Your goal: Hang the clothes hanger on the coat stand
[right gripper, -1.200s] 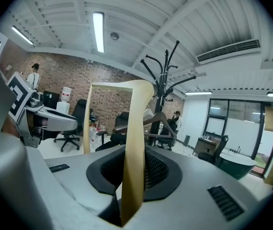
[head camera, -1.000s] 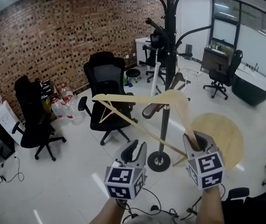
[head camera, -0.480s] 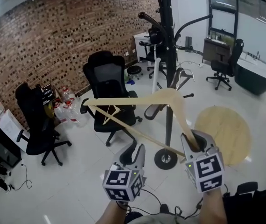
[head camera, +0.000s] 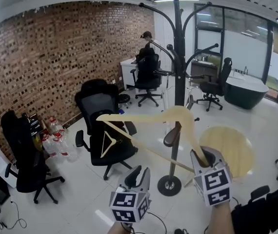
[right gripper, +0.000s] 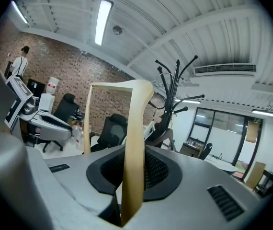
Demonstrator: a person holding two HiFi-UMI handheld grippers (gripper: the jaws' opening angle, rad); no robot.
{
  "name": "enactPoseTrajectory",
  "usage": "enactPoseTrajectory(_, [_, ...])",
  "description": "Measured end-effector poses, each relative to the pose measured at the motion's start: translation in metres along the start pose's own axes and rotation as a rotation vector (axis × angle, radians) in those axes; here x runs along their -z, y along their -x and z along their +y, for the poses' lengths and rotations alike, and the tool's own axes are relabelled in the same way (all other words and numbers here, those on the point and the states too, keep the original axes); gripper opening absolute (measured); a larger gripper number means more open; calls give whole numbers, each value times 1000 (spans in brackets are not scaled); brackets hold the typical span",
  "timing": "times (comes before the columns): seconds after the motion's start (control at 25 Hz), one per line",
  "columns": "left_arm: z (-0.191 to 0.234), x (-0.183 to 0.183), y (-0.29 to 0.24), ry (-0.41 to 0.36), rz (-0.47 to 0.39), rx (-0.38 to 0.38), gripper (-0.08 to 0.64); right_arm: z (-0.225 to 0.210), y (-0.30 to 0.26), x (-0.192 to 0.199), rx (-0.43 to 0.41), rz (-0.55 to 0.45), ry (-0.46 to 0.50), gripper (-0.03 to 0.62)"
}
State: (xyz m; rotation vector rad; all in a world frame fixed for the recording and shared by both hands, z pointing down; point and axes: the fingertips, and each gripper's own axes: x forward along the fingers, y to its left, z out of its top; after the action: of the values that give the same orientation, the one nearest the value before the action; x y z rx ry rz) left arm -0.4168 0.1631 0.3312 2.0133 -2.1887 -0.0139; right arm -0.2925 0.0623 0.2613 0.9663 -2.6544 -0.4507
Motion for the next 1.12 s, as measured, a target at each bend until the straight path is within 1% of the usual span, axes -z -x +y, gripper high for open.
enactPoseTrajectory(0.12, [28,-2,16,4,8,28,110,27,-7,-22,21,14,0,58])
enactPoseTrajectory(0.2, [43,-9,16,7,1,47,110,40,-19,-34,25,22,18,58])
enactPoseTrajectory(0.28, [50,-18,7,7,-13,62,110,42,-32,-43,28,26,34,58])
enactPoseTrajectory(0.4, [62,-24,-16,13,-16,66,110,40,-57,-48,15,27,41,58])
enactPoseTrajectory(0.56, [81,-30,-52,-7,1,66,118,25,-100,-56,13,10,29,58])
enactPoseTrajectory(0.72, [84,-40,-88,8,-21,64,127,4,-130,-61,5,-5,55,58])
enactPoseTrajectory(0.8, [87,-44,-108,4,-20,85,130,-6,-145,-67,20,-11,60,58])
enactPoseTrajectory(0.88, [99,-45,-125,3,-13,111,137,-9,-162,-73,36,-8,56,58])
enactPoseTrajectory(1.0, [128,-50,-151,7,-2,162,147,-4,-193,-87,76,6,64,58])
enactPoseTrajectory(1.12, [165,-60,-170,-13,9,229,149,12,-227,-102,126,21,61,58])
